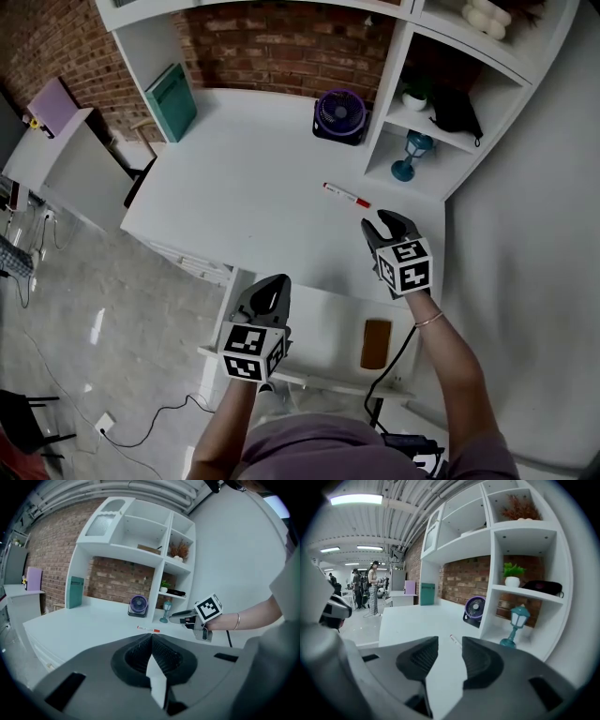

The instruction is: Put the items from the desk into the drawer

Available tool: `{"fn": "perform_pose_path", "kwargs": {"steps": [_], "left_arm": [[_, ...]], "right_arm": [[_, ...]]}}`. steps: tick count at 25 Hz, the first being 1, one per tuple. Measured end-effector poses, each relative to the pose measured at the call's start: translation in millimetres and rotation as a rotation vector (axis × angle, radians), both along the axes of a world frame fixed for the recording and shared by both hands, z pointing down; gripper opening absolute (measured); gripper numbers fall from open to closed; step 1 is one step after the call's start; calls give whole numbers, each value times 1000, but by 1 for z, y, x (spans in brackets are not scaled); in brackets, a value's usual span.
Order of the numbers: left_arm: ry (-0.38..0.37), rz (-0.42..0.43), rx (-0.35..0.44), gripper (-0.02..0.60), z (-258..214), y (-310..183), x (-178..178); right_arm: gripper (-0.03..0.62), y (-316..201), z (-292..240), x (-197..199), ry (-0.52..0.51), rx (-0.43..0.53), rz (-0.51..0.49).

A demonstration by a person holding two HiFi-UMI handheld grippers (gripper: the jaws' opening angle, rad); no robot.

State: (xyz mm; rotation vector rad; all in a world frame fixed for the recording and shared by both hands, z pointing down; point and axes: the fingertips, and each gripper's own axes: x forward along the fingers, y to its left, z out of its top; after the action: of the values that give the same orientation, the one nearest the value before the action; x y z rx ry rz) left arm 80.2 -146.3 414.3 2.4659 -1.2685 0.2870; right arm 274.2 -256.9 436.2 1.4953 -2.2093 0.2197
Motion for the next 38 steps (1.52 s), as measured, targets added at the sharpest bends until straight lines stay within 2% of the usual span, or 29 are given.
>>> {"fn": "perform_pose_path", "kwargs": {"steps": [10, 21, 28, 33, 38], "left_arm": [[-33, 11, -8, -2, 6, -11, 15], [-18, 37, -55, -2, 24, -34, 30], [-21, 56, -73, 0, 32, -45, 30], [-22, 48, -91, -1, 39, -51, 21], [-22, 29, -113, -2, 48, -56, 8]], "right_arm": [[160, -43, 45, 2, 105, -81, -5], [161, -76, 89, 14, 237, -164, -15], [163, -91, 116, 17, 359, -227, -64], [167, -103, 127, 21, 354, -259, -58], [176, -118, 132, 14, 342, -288, -94]]}}
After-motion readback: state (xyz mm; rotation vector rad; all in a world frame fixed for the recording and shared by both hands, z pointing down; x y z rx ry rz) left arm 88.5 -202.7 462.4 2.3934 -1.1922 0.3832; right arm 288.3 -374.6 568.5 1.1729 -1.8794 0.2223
